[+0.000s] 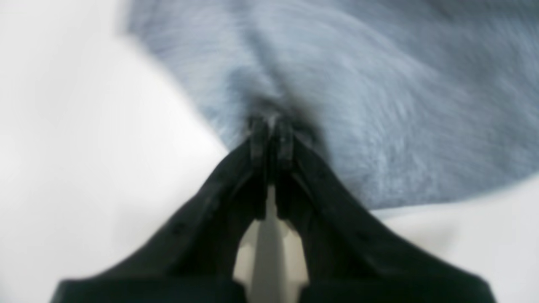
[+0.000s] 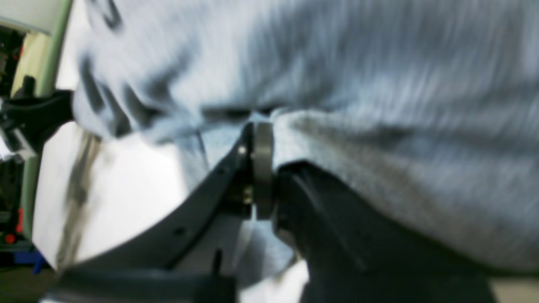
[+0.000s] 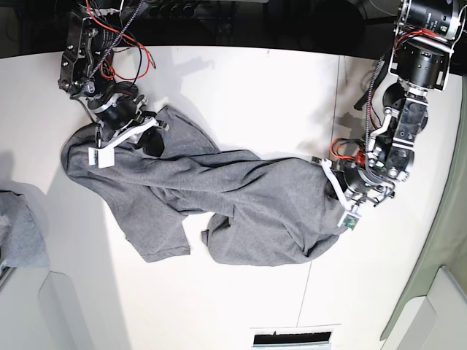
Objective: Layout the t-shirt on the table in an organized manner, then fold the t-shirt properly
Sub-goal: 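Stretch the shirt taut between both grippers across the table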
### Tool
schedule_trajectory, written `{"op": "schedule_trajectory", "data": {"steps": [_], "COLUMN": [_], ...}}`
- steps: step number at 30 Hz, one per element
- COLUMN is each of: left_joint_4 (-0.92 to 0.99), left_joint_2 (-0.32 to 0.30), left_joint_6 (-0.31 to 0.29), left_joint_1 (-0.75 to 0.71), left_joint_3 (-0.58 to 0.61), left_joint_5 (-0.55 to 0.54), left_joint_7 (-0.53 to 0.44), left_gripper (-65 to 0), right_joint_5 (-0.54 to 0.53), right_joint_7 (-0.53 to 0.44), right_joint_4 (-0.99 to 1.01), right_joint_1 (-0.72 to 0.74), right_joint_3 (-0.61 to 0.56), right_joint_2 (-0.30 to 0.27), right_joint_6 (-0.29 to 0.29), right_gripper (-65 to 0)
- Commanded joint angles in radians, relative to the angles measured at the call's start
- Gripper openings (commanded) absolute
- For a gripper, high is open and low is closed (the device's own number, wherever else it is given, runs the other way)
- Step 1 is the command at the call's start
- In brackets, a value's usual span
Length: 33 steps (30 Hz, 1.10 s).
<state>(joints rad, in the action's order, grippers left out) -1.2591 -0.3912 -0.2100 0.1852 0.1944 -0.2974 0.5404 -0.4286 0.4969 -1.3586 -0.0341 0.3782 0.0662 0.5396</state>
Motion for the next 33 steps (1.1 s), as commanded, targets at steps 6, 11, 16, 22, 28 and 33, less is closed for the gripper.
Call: {"op": "schedule_trajectory", "data": {"steps": [6, 11, 16, 22, 28, 33], "left_joint_4": [-0.247, -0.427, -0.622, -0.817, -0.969, -0.985], "left_joint_2": [-0.072, -0.168, -0.262, -0.327, -0.324, -0.3], "left_joint_6": [-0.121, -0.128, -0.127, -0.127, -0.127, -0.128], "left_joint_1": [0.026, 0.002, -0.039, -0.174, -0.328, -0.363], "left_joint_3": [-0.205, -0.243, -0.243, -0.243, -0.243, -0.242], "left_joint_5": [-0.126, -0.222, -0.239, -0.24, -0.2, -0.155], "left_joint_7": [0.1, 0.192, 0.232, 0.274, 0.279, 0.237], "left_gripper": [-65.0, -65.0, -65.0, -65.0, -65.0, -65.0], "right_joint_5": [-0.034, -0.132, -0.226, -0.307, -0.308, -0.274], "right_joint_7": [0.071, 0.191, 0.215, 0.249, 0.255, 0.229], "right_joint_4": [-0.253, -0.385, -0.414, -0.417, -0.446, -0.45], "right_joint_1": [0.006, 0.001, -0.011, -0.05, -0.087, -0.093], "right_joint_3": [0.049, 0.113, 0.178, 0.239, 0.272, 0.303], "right_joint_2": [-0.062, -0.143, -0.203, -0.221, -0.222, -0.237], "right_joint_6": [0.025, 0.026, 0.026, 0.042, 0.042, 0.041], "right_gripper": [-65.0, -65.0, -65.0, -65.0, -65.0, -65.0]}}
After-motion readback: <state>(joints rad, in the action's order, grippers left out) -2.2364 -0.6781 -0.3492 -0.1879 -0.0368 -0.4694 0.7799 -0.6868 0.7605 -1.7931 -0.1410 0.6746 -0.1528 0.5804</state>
